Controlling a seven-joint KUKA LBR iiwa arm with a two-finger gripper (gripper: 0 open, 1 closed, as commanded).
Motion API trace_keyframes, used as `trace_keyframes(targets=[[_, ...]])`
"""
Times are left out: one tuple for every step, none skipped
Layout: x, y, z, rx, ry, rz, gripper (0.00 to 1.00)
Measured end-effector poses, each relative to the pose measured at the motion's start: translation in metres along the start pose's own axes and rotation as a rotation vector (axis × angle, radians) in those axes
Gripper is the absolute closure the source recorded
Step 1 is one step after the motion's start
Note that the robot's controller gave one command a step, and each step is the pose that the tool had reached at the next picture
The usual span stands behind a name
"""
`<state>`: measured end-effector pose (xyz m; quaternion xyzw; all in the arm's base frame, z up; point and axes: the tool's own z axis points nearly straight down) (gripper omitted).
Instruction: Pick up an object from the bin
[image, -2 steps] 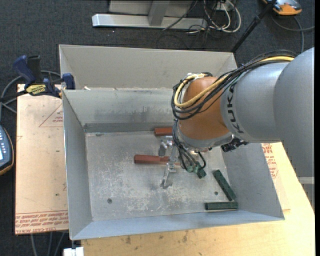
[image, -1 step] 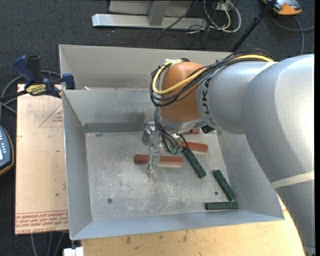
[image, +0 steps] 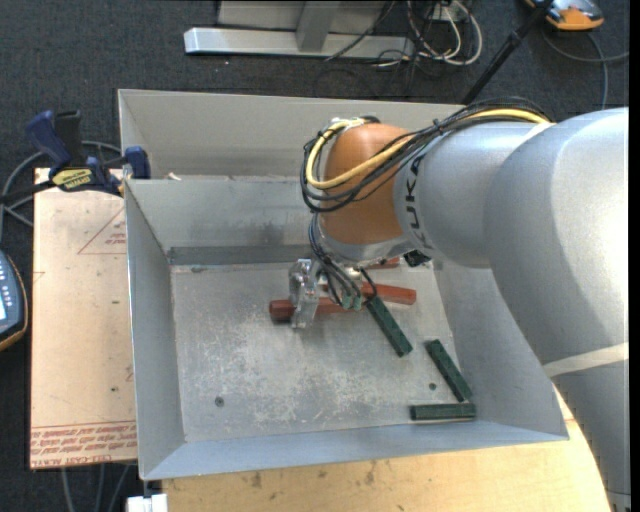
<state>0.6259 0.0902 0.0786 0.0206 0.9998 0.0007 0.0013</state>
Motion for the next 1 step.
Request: trace_keyframes(targets=[[0.0072, -0.001, -0.1323, 0.0, -0.008, -0.151, 1.0]])
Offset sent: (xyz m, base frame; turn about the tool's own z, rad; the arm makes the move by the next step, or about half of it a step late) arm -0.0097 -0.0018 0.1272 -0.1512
